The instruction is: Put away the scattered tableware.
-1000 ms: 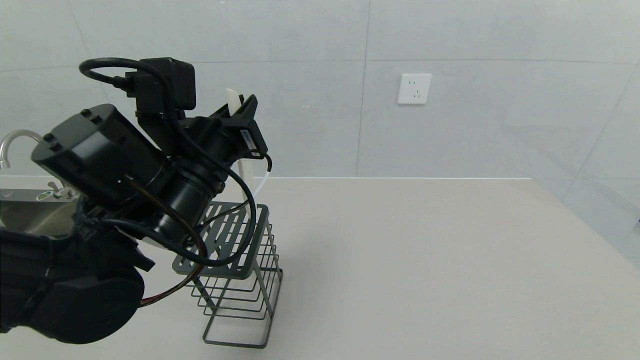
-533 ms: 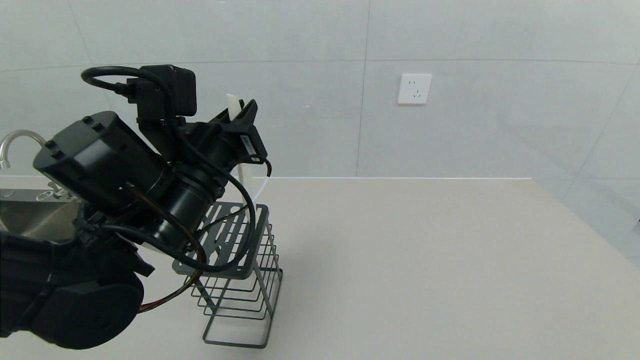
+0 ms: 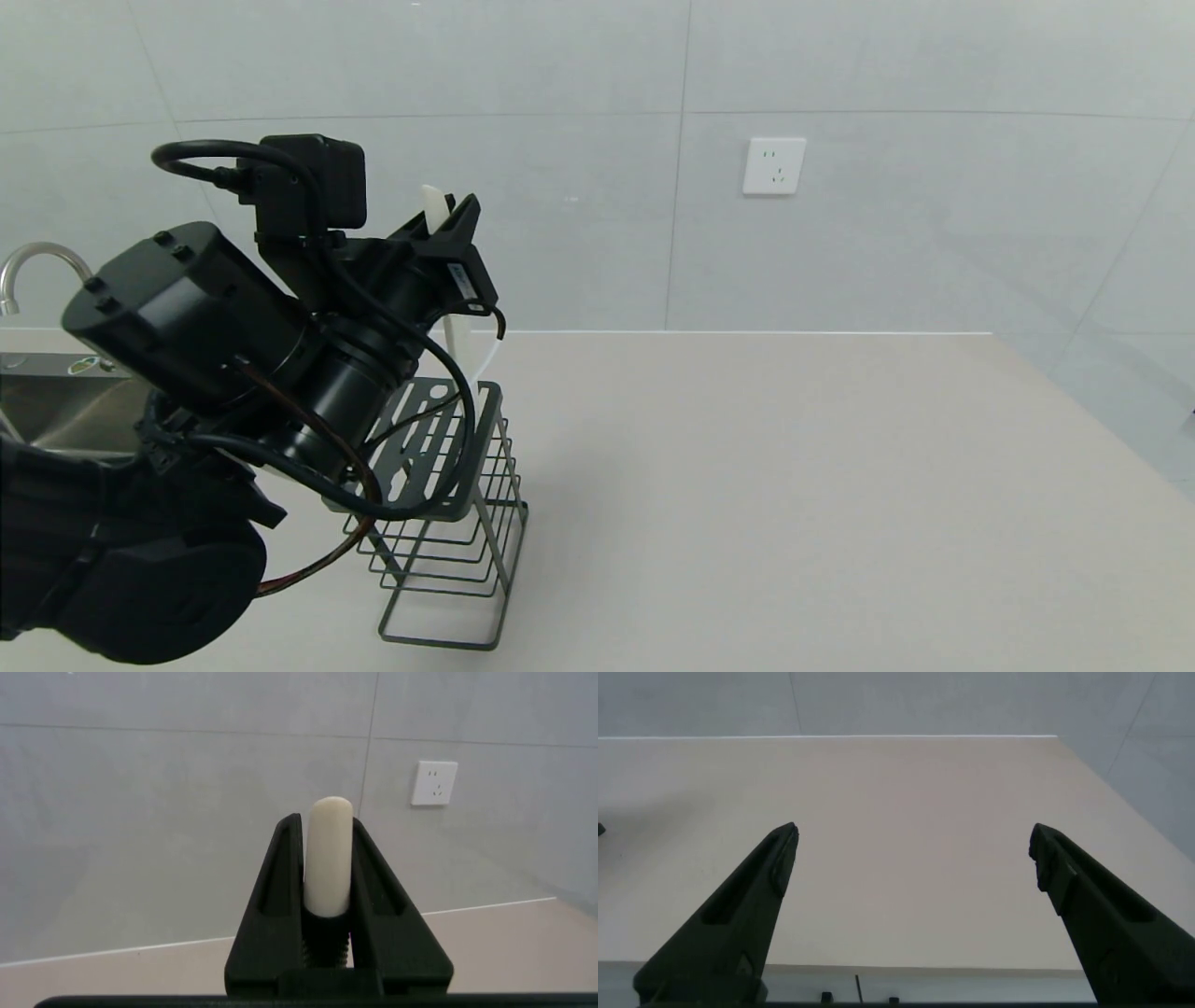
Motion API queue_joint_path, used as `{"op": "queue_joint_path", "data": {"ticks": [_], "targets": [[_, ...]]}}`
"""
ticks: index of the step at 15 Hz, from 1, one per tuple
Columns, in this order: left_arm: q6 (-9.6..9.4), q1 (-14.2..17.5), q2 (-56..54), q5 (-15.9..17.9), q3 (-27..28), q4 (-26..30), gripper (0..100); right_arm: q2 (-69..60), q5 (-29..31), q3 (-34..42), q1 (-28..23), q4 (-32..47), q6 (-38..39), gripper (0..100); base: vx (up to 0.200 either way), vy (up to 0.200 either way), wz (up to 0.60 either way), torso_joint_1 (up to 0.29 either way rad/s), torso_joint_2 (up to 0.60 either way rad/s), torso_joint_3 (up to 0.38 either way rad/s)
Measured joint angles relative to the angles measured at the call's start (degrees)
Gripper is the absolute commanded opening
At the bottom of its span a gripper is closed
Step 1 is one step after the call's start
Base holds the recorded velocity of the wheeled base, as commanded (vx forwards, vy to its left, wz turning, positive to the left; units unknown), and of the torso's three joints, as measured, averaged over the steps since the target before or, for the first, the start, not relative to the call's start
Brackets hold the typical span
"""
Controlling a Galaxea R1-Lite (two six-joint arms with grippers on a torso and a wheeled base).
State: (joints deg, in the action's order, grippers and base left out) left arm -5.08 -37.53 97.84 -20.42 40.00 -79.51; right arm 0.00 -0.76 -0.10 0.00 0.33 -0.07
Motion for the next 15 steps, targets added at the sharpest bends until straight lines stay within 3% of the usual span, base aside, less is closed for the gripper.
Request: {"op": "queue_joint_path", "data": {"ticks": [15], "targets": [[0.24, -0.4, 2.2, -0.1, -4.0, -2.0, 0, 0.0, 0.0, 0.0, 0.0, 0.0, 0.0, 100, 0.000, 0.000, 0.00, 0.000, 0.00, 0.000]]}}
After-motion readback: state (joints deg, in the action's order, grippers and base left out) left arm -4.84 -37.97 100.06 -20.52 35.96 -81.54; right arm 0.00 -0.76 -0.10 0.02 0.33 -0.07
